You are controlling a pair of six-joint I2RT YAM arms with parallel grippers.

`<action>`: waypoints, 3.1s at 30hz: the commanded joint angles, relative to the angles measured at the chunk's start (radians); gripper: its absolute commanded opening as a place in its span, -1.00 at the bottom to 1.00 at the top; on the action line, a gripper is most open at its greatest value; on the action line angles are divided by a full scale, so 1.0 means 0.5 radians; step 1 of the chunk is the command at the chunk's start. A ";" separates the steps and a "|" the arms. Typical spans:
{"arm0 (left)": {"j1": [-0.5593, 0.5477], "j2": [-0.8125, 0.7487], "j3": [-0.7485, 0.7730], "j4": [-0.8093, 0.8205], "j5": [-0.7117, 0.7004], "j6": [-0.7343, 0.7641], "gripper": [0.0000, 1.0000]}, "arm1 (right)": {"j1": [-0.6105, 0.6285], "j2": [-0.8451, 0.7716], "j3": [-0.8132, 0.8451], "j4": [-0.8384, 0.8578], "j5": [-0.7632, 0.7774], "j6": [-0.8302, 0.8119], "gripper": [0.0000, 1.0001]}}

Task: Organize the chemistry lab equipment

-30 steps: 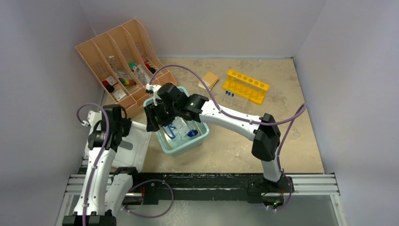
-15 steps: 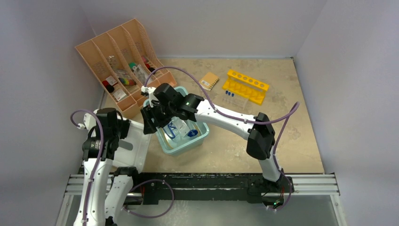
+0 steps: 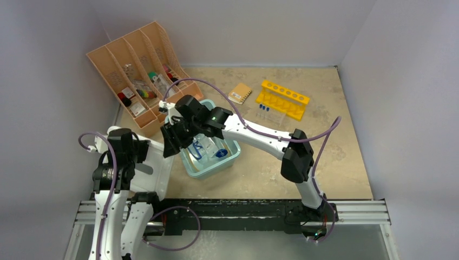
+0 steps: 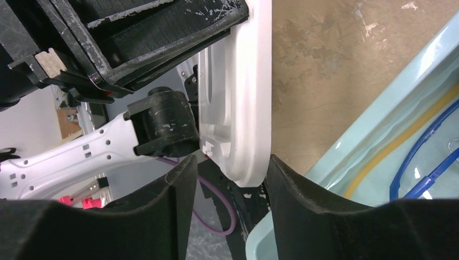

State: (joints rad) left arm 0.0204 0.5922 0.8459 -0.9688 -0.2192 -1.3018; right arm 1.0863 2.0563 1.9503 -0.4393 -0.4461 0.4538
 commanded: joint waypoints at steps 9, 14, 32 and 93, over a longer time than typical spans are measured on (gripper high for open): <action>0.011 -0.079 0.158 -0.053 0.017 -0.011 -1.00 | -0.008 0.043 0.143 0.032 -0.161 0.059 -0.57; 0.011 -0.097 0.167 -0.043 0.022 -0.020 -1.00 | -0.021 0.011 0.119 0.093 -0.154 0.090 -0.98; 0.011 0.079 0.693 -0.139 -0.267 0.305 0.39 | -0.176 -0.428 -0.089 0.317 -0.195 0.264 -1.00; 0.011 0.561 -0.271 0.970 1.026 0.708 0.40 | -1.263 -1.680 -2.618 1.585 -0.520 1.368 -0.56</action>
State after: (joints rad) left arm 0.0204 0.8516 0.7227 -0.5655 0.2180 -0.9581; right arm 0.4618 1.2240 0.6537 0.4767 -0.7650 1.2617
